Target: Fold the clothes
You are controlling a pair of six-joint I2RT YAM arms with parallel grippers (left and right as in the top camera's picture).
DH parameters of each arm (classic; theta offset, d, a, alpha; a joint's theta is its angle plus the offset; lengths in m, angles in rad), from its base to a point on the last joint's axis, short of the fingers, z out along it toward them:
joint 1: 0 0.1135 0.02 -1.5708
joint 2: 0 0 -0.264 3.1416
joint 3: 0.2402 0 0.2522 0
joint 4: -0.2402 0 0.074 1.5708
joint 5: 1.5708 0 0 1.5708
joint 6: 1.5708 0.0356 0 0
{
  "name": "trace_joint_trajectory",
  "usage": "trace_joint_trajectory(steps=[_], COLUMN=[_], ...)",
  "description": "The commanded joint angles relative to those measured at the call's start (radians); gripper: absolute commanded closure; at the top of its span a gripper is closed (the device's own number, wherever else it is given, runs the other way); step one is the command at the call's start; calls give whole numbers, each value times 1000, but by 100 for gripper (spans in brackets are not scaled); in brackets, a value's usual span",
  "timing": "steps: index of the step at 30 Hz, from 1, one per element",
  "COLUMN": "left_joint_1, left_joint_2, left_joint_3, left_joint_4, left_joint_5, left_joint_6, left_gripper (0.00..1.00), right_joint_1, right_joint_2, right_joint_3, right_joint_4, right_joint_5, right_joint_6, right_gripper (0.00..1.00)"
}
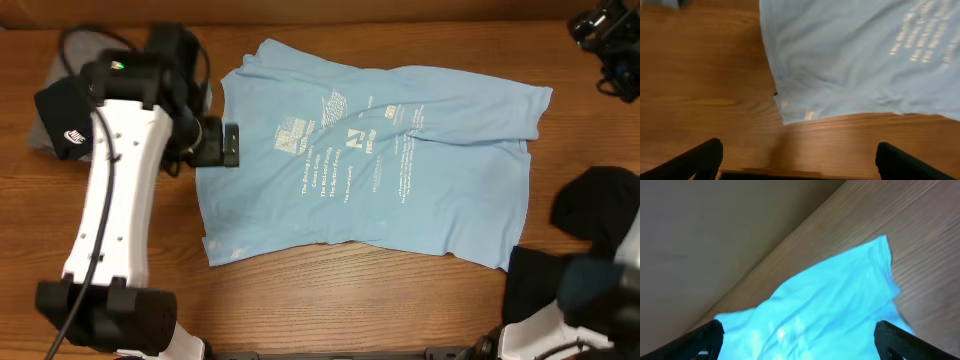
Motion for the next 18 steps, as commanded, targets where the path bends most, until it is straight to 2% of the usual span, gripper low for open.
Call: trace_joint_trajectory(steps=[1,3,7,13,18], left_joint_1=[11,12,14,19,19], left_joint_2=[1,1,1,1,1], left_joint_3=[-201,-324,-562,-779,-908], left_joint_4=[82,156,341,566,695], left_joint_5=[23,55,78,141,143], left_joint_6=[-104,-110,-138,-138,-174], left_gripper=[4,12,18,30,55], right_joint_1=[0,0,3,5,4], right_joint_2=[-40,-40,-40,-29,-2], right_joint_3=[12,12,2,2,2], right_joint_4=[-60,-108,-206,-280,-330], right_joint_5=[-44,-44,-43,-31,20], right_joint_6=[-2,-2,-2,-2,-2], right_gripper=[0,0,0,0,0])
